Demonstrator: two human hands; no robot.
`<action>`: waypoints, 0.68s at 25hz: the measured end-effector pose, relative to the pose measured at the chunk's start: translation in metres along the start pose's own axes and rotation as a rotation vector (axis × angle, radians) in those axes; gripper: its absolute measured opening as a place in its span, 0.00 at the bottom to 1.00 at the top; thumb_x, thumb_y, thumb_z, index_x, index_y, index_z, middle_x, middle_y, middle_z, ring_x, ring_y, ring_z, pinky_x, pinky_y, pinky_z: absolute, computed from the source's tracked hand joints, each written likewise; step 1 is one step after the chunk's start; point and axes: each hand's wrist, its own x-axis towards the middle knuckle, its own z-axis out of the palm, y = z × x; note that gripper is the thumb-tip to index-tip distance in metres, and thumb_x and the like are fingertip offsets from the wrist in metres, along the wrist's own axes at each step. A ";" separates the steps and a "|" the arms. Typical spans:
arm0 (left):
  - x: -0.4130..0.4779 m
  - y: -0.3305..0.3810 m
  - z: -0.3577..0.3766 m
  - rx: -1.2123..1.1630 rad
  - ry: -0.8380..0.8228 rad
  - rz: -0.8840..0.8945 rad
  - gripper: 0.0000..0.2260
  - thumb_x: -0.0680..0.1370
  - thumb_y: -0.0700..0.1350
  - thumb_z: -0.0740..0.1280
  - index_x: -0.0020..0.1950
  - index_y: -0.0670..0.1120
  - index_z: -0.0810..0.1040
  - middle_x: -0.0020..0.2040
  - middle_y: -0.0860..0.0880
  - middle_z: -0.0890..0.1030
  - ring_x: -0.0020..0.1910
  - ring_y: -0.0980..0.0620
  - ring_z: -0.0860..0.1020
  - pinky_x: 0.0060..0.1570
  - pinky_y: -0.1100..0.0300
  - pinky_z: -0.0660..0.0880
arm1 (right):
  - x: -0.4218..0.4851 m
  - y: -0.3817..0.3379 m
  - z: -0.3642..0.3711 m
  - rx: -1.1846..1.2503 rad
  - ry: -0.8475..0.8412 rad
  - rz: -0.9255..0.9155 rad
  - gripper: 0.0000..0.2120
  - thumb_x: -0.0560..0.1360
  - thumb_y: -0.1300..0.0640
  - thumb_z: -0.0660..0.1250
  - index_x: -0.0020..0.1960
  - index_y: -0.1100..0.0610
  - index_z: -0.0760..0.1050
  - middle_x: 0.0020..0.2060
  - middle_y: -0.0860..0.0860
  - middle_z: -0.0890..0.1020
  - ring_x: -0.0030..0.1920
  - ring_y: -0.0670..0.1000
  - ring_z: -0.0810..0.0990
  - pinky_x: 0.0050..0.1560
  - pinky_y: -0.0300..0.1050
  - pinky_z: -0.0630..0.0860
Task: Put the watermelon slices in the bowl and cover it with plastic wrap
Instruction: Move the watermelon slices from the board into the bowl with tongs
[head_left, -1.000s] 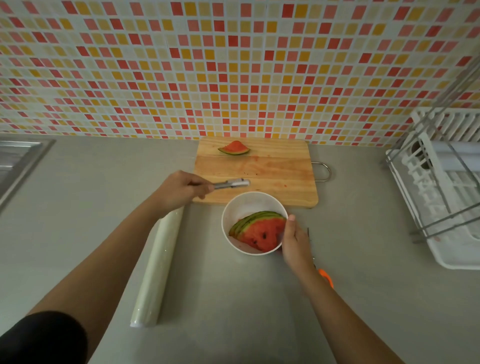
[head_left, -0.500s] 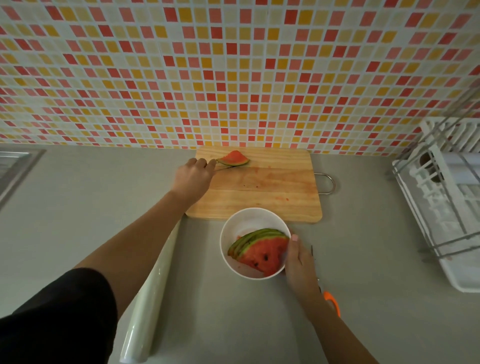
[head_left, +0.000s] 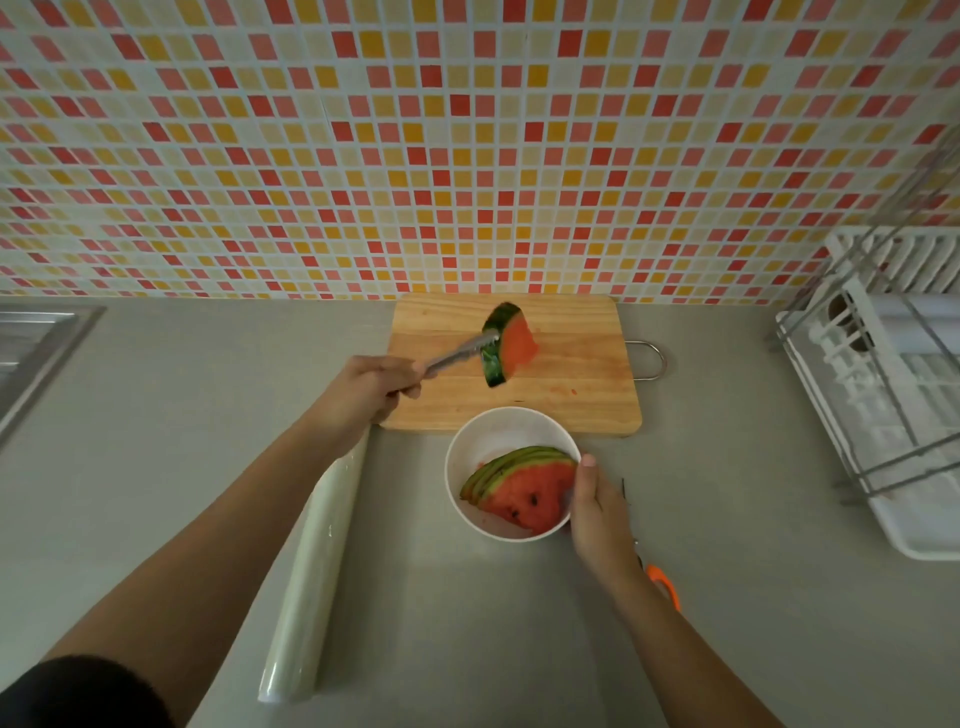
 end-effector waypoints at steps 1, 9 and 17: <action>-0.010 -0.003 -0.003 -0.081 -0.118 -0.102 0.11 0.76 0.46 0.67 0.44 0.41 0.85 0.33 0.48 0.74 0.25 0.55 0.62 0.22 0.67 0.58 | 0.001 0.001 0.000 -0.008 0.002 -0.005 0.23 0.80 0.42 0.44 0.50 0.48 0.77 0.41 0.42 0.79 0.43 0.41 0.77 0.41 0.33 0.69; -0.048 -0.007 0.016 0.076 -0.092 -0.442 0.11 0.77 0.47 0.66 0.45 0.40 0.81 0.30 0.49 0.71 0.20 0.58 0.59 0.18 0.68 0.53 | 0.002 0.001 0.001 -0.055 -0.006 0.007 0.28 0.79 0.41 0.42 0.56 0.53 0.77 0.43 0.48 0.78 0.45 0.48 0.75 0.38 0.33 0.67; -0.056 0.024 0.019 0.695 0.174 -0.123 0.15 0.72 0.50 0.69 0.28 0.44 0.79 0.29 0.51 0.78 0.28 0.58 0.74 0.26 0.64 0.65 | 0.002 0.002 0.001 0.013 0.020 -0.036 0.26 0.80 0.43 0.46 0.56 0.56 0.77 0.46 0.50 0.79 0.48 0.49 0.77 0.37 0.26 0.65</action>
